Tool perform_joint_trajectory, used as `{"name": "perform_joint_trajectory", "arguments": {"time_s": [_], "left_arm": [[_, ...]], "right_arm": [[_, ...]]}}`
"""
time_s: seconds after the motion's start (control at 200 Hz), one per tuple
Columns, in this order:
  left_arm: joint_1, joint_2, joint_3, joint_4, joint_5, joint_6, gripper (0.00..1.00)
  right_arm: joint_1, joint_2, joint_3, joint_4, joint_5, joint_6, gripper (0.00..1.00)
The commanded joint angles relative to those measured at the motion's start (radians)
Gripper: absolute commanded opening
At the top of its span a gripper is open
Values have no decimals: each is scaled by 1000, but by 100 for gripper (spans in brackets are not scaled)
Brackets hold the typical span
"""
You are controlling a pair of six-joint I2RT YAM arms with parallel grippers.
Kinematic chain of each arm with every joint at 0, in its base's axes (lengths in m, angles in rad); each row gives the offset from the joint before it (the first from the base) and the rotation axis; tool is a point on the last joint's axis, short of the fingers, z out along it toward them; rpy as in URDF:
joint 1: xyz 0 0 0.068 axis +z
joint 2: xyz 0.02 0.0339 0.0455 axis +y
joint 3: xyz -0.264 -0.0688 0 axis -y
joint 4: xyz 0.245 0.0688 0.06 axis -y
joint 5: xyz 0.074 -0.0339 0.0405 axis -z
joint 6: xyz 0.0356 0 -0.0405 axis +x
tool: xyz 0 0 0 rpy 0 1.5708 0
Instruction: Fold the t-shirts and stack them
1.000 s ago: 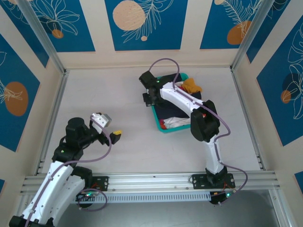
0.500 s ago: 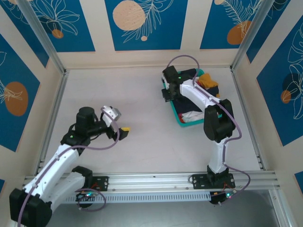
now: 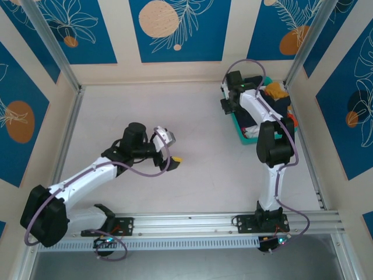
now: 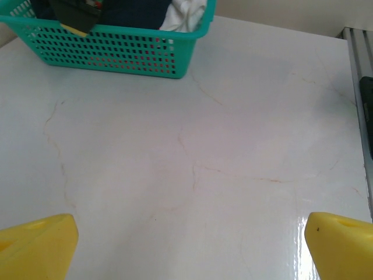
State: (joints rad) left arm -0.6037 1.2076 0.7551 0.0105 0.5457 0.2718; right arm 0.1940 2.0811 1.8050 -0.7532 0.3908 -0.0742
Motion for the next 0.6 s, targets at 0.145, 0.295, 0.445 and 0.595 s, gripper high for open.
{"name": "perform_joint_trajectory", "arguments": {"time_s": [0.145,0.295,0.445,0.595], "left_arm": [[-49,57,72,55,-3,19,100],[-59,64,81,57,-12,17,100],[-62,66,79,87,-29,0,100],[-62,79,87,106,-29,-11,100]], "right_arm": [[-96,92,132,5,81,-96,0],[-132,132,194,0,79,-142,0],[-166,144,213,7,101,-129,0],[-194,146,215,17,118,-140,0]]}}
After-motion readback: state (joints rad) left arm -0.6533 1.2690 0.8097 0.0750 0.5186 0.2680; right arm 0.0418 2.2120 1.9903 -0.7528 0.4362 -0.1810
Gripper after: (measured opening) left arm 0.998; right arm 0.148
